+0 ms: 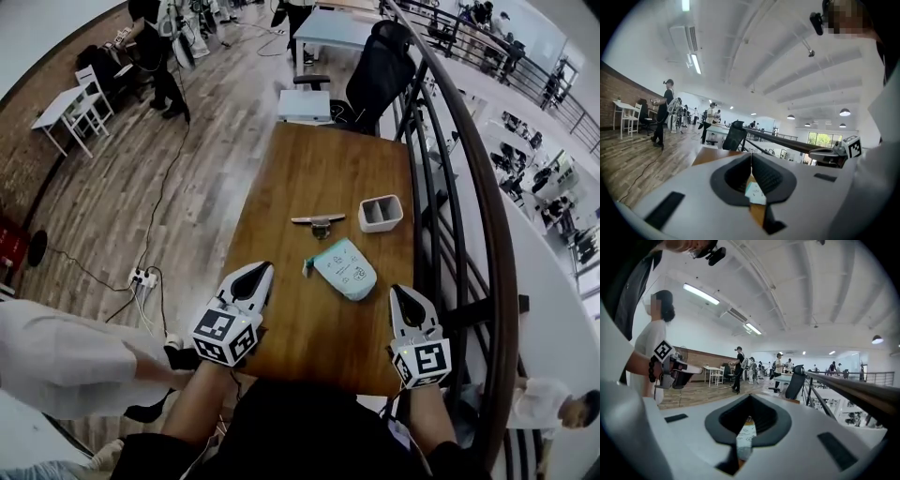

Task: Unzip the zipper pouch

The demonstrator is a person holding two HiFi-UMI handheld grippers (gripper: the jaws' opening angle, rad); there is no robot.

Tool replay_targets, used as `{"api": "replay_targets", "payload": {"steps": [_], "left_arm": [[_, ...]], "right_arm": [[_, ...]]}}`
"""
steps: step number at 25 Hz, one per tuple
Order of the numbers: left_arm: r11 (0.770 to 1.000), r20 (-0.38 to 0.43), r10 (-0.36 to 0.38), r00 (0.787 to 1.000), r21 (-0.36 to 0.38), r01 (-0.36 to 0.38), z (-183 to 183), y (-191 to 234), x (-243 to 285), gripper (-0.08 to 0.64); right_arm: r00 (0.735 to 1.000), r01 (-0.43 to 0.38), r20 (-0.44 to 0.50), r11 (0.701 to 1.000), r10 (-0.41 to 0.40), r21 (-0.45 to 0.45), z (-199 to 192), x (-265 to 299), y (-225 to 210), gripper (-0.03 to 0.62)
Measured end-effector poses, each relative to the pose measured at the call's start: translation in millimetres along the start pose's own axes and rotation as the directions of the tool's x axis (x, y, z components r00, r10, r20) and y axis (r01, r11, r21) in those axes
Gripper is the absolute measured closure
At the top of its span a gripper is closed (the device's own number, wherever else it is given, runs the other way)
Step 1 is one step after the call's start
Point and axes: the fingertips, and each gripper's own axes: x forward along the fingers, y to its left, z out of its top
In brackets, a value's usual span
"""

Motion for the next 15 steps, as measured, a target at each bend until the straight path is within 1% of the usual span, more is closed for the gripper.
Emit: {"api": "replay_targets", "payload": {"steps": [4, 6, 12, 15], "left_arm": [[1.000, 0.084, 0.002, 0.996, 0.011, -0.003, 15, 0, -8, 0.543], [1.000, 0.110, -0.001, 0.994, 0.019, -0.001, 20, 0, -11, 0.543], [1.000, 0.156, 0.004, 0.988, 0.016, -0.007, 30, 2, -22, 0.544], [1.000, 0.156, -0.001, 0.988, 0.006, 0.000, 27, -1, -23, 0.544]], "right_arm": [[0.999, 0.031, 0.032, 0.991, -0.035, 0.127, -3, -14, -19, 0.597], [0.998, 0.049, 0.040, 0.985, -0.057, 0.168, -4, -18, -27, 0.597], [0.994, 0.065, 0.074, 0.973, -0.083, 0.220, 4, -30, -37, 0.598], [0.994, 0.069, 0.068, 0.974, -0.085, 0.214, 1, -32, -35, 0.600]]}}
